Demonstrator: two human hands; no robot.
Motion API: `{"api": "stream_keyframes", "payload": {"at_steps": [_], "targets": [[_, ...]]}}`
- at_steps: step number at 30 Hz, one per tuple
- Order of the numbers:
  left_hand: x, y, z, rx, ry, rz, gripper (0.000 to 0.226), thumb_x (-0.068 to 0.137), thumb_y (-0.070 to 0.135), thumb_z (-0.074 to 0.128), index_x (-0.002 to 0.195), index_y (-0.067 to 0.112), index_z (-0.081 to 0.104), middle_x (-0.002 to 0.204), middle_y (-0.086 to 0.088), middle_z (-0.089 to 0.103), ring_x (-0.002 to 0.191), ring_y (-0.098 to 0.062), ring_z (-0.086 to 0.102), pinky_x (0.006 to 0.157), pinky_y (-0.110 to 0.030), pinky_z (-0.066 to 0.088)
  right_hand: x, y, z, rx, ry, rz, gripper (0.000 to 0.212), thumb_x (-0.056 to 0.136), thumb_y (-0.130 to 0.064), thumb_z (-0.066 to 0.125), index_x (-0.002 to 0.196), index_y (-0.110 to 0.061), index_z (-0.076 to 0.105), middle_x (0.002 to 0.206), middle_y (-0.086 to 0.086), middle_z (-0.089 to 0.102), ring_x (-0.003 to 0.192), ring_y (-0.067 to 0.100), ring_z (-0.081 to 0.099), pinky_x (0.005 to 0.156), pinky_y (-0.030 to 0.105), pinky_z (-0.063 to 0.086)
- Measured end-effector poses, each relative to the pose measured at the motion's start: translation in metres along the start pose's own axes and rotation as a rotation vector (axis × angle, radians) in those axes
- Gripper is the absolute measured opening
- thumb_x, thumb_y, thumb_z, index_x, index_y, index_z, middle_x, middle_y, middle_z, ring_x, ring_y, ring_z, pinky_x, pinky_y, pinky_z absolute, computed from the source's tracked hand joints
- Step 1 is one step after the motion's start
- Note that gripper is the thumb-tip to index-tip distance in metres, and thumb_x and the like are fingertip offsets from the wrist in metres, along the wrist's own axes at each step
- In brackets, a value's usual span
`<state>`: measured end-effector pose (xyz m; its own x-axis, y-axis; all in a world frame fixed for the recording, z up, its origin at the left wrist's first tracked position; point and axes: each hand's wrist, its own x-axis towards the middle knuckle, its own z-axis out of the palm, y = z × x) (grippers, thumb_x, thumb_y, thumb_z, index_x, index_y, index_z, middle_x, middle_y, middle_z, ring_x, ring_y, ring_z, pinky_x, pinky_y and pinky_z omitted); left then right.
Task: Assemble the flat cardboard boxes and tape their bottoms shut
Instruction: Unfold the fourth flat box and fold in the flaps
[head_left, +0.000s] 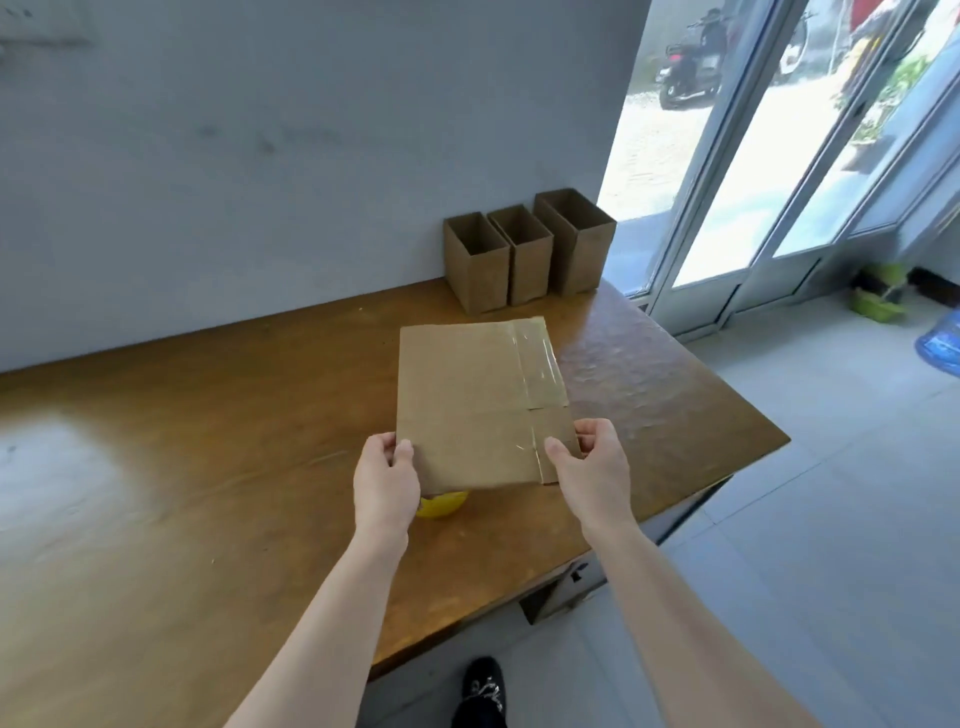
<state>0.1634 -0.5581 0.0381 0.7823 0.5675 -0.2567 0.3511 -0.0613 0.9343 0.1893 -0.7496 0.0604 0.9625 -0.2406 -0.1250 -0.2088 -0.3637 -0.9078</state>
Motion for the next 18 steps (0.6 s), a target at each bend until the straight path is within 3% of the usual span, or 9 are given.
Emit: {"api": "stream_keyframes", "payload": {"at_steps": [4, 7, 10, 13, 16, 18], "targets": [[0.017, 0.014, 0.052, 0.025, -0.022, 0.001, 0.025, 0.104, 0.027, 0.041, 0.125, 0.017, 0.052, 0.113, -0.002, 0.062, 0.098, -0.022, 0.060, 0.084, -0.044, 0.056, 0.048, 0.008, -0.025, 0.009, 0.043, 0.017, 0.027, 0.091, -0.030, 0.067, 0.113, -0.020, 0.054, 0.102, -0.005, 0.060, 0.096, 0.015, 0.060, 0.083, 0.036, 0.053], [0.032, 0.025, 0.089, 0.013, -0.032, -0.019, 0.019, 0.104, 0.026, 0.041, 0.118, 0.018, 0.052, 0.108, -0.002, 0.062, 0.090, -0.021, 0.060, 0.083, -0.045, 0.055, 0.084, 0.008, -0.043, 0.013, 0.054, 0.018, 0.018, 0.093, -0.033, 0.062, 0.103, -0.020, 0.055, 0.094, -0.006, 0.059, 0.091, 0.013, 0.058, 0.081, 0.031, 0.049], [0.044, 0.036, 0.122, -0.008, -0.053, -0.053, 0.017, 0.105, 0.024, 0.040, 0.115, 0.018, 0.051, 0.111, -0.002, 0.060, 0.099, -0.024, 0.058, 0.089, -0.048, 0.054, 0.123, 0.008, -0.062, -0.009, 0.054, 0.017, 0.018, 0.095, -0.035, 0.059, 0.096, -0.018, 0.058, 0.091, -0.003, 0.060, 0.089, 0.014, 0.058, 0.075, 0.028, 0.045], [0.053, 0.044, 0.150, -0.012, -0.085, -0.099, 0.018, 0.105, 0.024, 0.040, 0.118, 0.018, 0.050, 0.112, -0.001, 0.058, 0.103, -0.025, 0.057, 0.091, -0.047, 0.053, 0.158, 0.004, -0.076, 0.027, 0.054, 0.028, 0.023, 0.096, -0.037, 0.057, 0.101, -0.015, 0.057, 0.095, -0.003, 0.060, 0.091, 0.016, 0.057, 0.072, 0.026, 0.043], [0.059, 0.050, 0.173, 0.002, -0.141, -0.133, 0.014, 0.106, 0.023, 0.039, 0.114, 0.020, 0.050, 0.109, 0.000, 0.058, 0.100, -0.024, 0.057, 0.078, -0.037, 0.052, 0.186, -0.004, -0.085, 0.084, -0.011, 0.050, 0.026, 0.097, -0.036, 0.057, 0.113, -0.017, 0.053, 0.100, -0.006, 0.057, 0.092, 0.012, 0.056, 0.072, 0.026, 0.044], [0.062, 0.052, 0.186, 0.016, -0.171, -0.155, 0.016, 0.106, 0.022, 0.038, 0.111, 0.018, 0.053, 0.107, -0.002, 0.059, 0.093, -0.024, 0.058, 0.067, -0.033, 0.049, 0.201, -0.010, -0.089, 0.057, -0.138, 0.044, 0.017, 0.097, -0.030, 0.057, 0.110, -0.019, 0.058, 0.096, -0.006, 0.062, 0.088, 0.012, 0.059, 0.071, 0.027, 0.049]]}}
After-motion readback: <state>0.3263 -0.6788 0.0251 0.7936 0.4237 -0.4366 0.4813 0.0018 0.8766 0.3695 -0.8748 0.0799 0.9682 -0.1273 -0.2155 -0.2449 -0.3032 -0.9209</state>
